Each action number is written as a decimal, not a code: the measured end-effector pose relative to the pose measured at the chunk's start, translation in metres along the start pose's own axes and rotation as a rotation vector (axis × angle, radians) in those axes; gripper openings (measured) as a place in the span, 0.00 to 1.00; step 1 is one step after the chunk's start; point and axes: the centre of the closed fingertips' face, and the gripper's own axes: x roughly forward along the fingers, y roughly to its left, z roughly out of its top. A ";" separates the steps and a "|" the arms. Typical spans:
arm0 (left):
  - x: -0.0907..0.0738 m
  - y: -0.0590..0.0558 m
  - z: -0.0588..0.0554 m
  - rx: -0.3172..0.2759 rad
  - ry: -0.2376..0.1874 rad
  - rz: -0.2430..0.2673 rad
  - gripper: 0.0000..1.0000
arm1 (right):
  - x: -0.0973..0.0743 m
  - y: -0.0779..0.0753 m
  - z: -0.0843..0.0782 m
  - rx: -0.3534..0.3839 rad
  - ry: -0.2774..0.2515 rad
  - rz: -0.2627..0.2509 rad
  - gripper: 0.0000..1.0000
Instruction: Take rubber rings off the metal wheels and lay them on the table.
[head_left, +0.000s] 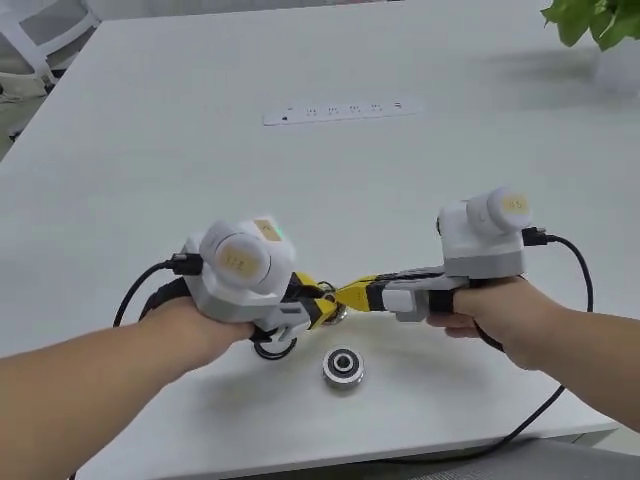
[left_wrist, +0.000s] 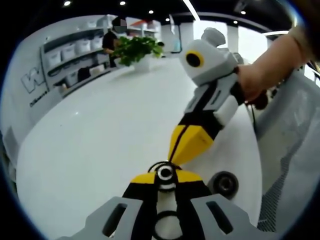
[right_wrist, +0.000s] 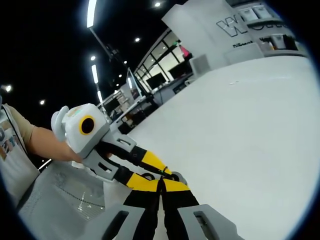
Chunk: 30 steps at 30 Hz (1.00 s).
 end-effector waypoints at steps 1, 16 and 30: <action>0.000 0.000 0.000 0.010 -0.003 0.000 0.13 | 0.000 -0.001 0.000 0.001 0.001 -0.002 0.00; -0.003 -0.001 -0.001 -0.018 -0.002 -0.027 0.17 | -0.001 -0.008 -0.001 -0.011 0.010 -0.036 0.00; -0.020 -0.006 0.007 -0.003 -0.053 -0.045 0.22 | -0.002 -0.008 0.007 0.007 -0.015 -0.031 0.00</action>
